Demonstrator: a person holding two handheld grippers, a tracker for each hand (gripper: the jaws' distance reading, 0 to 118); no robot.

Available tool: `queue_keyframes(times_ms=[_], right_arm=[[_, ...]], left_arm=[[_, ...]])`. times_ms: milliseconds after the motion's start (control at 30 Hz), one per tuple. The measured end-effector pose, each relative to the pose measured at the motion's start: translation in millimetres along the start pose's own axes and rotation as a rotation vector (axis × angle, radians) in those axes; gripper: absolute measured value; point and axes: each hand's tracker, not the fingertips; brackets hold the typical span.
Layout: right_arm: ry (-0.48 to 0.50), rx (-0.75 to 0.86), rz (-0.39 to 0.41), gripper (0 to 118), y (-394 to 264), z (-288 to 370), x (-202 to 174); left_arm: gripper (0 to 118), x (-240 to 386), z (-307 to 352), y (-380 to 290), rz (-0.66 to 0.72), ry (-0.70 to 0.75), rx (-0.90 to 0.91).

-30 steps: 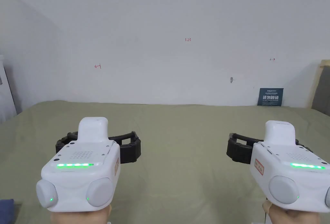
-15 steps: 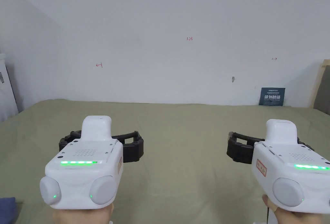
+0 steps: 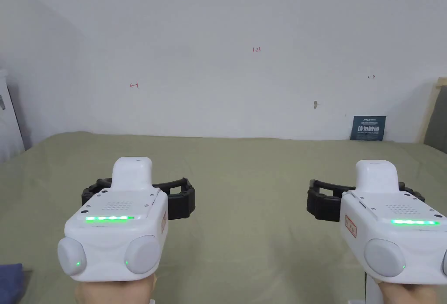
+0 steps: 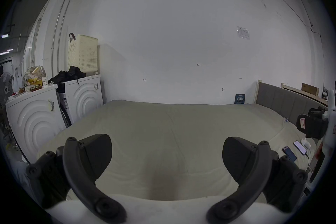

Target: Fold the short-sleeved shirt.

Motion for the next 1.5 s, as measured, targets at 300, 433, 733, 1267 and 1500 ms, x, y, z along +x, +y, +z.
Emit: queue_keyframes(times_ms=[300, 433, 733, 1267, 1500], right_arm=[[0.024, 0.004, 0.001, 118, 4, 0, 0], [0.048, 0.008, -0.012, 118, 3, 3, 1], [0.012, -0.053, -0.038, 118, -3, -3, 3], [0.038, -0.111, -0.109, 118, 10, -6, 11], [-0.040, -0.090, -0.050, 118, 22, -3, 5]], left_arm=[[118, -1, 2, 9, -0.007, -0.009, 0.024], [118, -2, 3, 9, -0.002, -0.012, 0.027], [118, -4, -1, 2, -0.011, -0.017, 0.003], [118, -6, -2, 7, 0.007, -0.013, -0.005], [118, -5, 0, 7, 0.010, -0.016, -0.014]])
